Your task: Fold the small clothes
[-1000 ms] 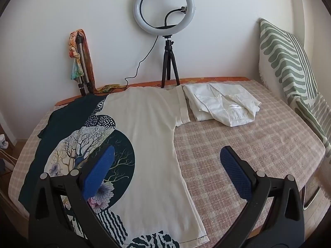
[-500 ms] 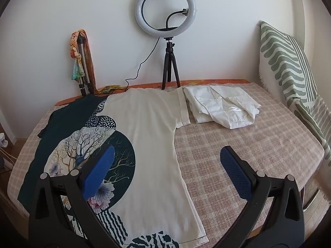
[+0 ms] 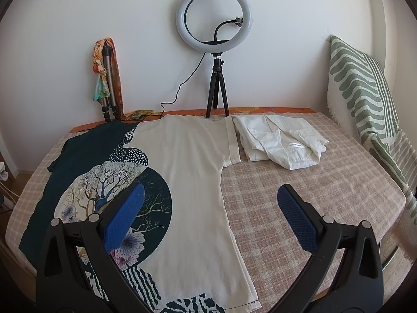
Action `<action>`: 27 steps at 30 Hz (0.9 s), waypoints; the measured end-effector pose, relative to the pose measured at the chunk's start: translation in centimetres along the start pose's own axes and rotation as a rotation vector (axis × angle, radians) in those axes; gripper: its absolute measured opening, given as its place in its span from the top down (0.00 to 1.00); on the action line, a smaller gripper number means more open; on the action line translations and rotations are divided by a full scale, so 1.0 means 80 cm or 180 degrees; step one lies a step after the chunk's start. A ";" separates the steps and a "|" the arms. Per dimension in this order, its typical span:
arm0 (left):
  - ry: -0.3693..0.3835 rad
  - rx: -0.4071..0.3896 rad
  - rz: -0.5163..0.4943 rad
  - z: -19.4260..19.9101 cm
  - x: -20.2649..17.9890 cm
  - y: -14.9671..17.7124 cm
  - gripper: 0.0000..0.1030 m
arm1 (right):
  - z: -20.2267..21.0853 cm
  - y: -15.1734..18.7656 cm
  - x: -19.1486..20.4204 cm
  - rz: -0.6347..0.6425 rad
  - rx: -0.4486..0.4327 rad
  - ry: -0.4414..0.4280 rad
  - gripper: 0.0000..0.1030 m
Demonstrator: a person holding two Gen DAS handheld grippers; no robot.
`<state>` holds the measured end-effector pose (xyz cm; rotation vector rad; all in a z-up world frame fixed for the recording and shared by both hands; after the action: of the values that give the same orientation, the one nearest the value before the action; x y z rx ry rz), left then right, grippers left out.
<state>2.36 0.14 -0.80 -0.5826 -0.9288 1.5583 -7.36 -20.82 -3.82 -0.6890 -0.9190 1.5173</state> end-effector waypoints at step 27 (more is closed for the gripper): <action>0.0011 -0.0006 0.0008 0.001 -0.003 -0.001 0.00 | -0.004 0.002 0.000 -0.0020 0.0030 -0.0024 0.00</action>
<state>2.35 -0.10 -0.71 -0.5879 -0.9274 1.5586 -7.14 -20.77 -4.12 -0.6733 -0.9184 1.5188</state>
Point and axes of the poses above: each gripper's, at about its wrist camera, not at the fingertips, and z roughly against the way its jaws point, x to its left, y to its underside, the point moved 3 cm from there along -z, roughly the way its jaws point, and after that the axes turned 13 degrees about -y, right-handed, at the moved point
